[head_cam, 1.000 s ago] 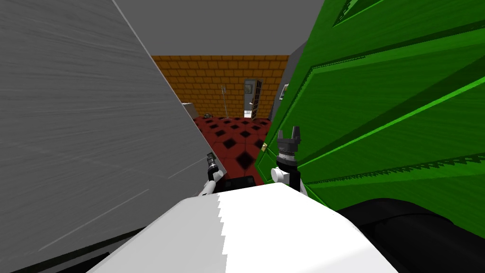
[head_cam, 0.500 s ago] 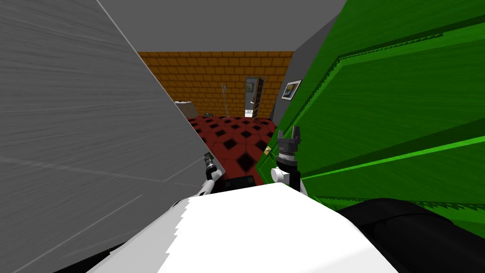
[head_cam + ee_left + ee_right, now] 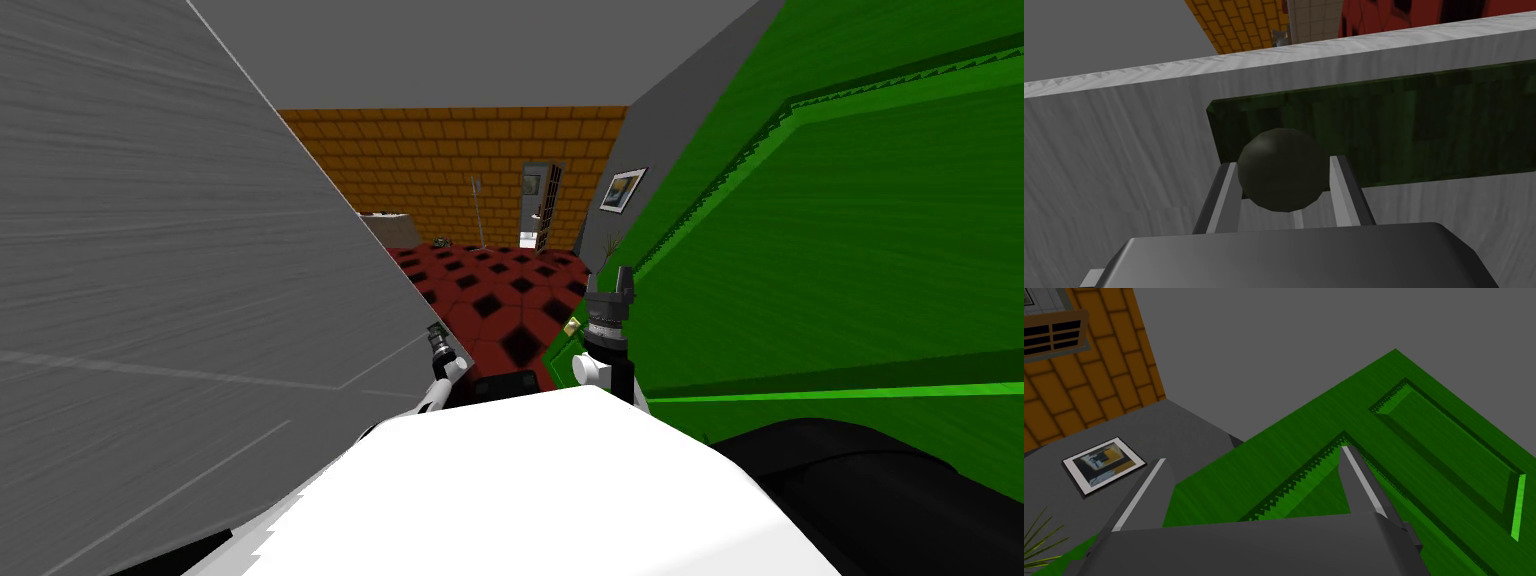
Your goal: Push the door open
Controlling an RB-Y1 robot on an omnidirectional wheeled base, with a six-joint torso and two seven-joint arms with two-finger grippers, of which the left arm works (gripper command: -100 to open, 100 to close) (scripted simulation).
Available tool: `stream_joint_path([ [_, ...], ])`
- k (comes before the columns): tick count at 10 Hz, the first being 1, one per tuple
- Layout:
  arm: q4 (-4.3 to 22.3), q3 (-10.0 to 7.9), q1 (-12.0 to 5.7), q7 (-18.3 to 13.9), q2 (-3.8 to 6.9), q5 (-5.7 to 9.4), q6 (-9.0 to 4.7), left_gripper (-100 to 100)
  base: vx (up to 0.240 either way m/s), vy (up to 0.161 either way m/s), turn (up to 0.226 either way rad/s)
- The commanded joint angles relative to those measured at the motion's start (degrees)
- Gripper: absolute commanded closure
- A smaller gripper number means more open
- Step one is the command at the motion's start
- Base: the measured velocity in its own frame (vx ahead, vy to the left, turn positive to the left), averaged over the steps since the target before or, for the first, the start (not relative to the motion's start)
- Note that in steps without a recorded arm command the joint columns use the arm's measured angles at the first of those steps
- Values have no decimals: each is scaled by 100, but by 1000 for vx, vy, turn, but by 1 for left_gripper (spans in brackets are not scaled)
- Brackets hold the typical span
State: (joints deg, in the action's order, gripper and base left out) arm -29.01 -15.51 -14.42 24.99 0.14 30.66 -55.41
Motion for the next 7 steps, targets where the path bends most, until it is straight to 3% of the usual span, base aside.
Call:
stream_joint_path([
  [1,90,-157,-66,78,-2,135,-104,100,115,22,55],
  [3,87,-245,-84,146,-125,225,-127,100,188,-8,68],
  [4,84,-305,-96,192,-249,286,-143,100,194,-21,95],
  [5,75,-268,-47,179,-208,251,-92,100,82,-2,42],
  [6,66,-369,-51,240,-30,361,-158,100,102,41,-19],
  [7,61,-411,-53,269,28,410,-182,100,167,50,7],
])
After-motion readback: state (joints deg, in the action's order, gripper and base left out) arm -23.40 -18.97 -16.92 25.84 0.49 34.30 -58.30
